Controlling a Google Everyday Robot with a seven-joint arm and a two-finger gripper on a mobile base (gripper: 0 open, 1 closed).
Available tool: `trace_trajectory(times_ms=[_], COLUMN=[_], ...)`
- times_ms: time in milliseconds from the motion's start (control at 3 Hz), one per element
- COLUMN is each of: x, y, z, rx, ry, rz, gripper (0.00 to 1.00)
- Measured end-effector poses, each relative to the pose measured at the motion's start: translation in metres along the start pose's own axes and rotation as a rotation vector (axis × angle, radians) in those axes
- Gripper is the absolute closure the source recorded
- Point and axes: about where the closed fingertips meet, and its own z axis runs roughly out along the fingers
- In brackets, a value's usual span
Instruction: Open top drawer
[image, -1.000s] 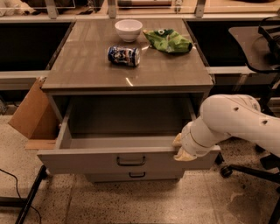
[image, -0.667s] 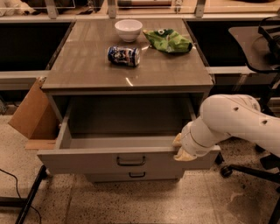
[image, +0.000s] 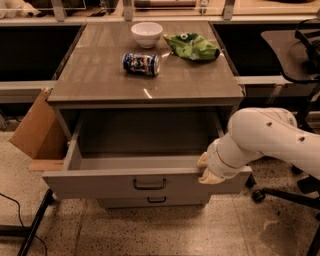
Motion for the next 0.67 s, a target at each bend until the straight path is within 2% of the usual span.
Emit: trace_trajectory(times_ms=[667], x=[0.0000], y=[0.0000], z=[-0.0001], rx=[0.000], ry=[0.000], rz=[0.000], gripper=[0.11])
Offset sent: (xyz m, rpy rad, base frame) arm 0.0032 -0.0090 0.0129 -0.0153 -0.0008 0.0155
